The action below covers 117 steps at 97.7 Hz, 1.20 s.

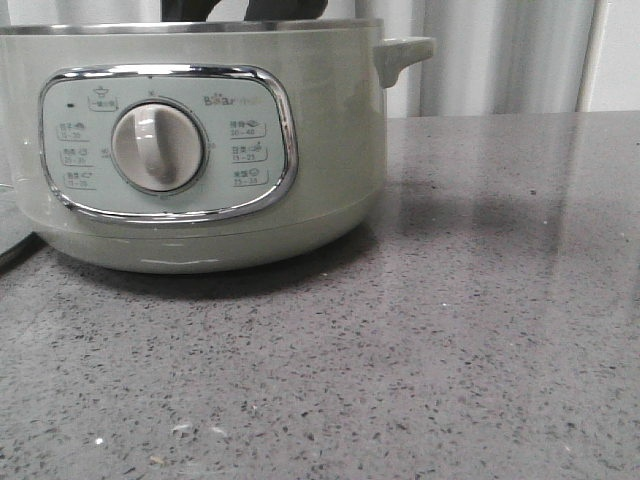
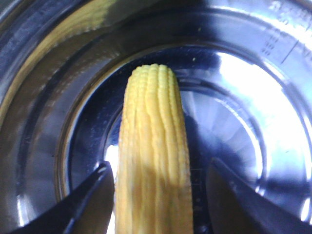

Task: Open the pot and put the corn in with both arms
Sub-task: 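Lower the corn cob into the steel bowl and open the right gripper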

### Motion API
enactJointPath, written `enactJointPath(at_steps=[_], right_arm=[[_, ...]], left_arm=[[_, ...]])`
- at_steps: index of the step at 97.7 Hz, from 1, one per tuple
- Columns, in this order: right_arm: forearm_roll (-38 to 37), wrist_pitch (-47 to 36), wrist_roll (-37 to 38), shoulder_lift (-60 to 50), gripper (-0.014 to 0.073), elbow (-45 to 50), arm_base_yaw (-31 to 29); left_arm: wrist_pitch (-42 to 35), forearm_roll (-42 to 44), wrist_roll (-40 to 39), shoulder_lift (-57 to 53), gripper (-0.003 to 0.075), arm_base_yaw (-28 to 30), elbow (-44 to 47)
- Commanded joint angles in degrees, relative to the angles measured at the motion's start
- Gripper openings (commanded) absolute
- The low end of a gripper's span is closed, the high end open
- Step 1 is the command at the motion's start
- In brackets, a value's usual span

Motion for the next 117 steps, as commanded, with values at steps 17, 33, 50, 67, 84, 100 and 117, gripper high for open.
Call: enactJointPath(at_steps=[17,33,50,67,84,100,117], right_arm=[[-1.2,1.0,-0.6,-4.0,0.0269,-6.9,-0.1],[-2.1,4.0,-0.6,-6.7,0.0107,-7.9,-0.1],[-3.9,5.0,-0.6,-10.1,-0.0067,-7.9,-0.1],[-4.6,7.7,-0.6,-13.7,-0.0074,-7.3,-0.1],[-6.5,6.7,-0.6,-18.2,-0.0074,-3.8,-0.1],[-6.6,2.6,-0.6,-23.3,-0.0074,3.0,-0.1],[-6.6,-4.4,-0.6,-30.1,-0.0074,13.8,-0.1]], left_arm=[[-4.1,-0.4,-1.5,-0.3,0.0375,0.2,-2.1],[-4.1,-0.4,-1.6,-0.4,0.0375,-0.2,-2.1],[-4.1,-0.4,-1.6,-1.4,0.0323,-3.9,-2.1],[-4.0,-0.4,-1.6,-4.9,0.0141,-7.6,-2.1],[-0.9,-0.4,-1.6,-9.6,-0.0020,-10.4,-2.1],[5.0,-0.4,-1.6,-13.6,-0.0020,-11.1,-2.1],[11.3,-0.4,-1.6,-17.9,-0.0020,-11.1,-2.1]])
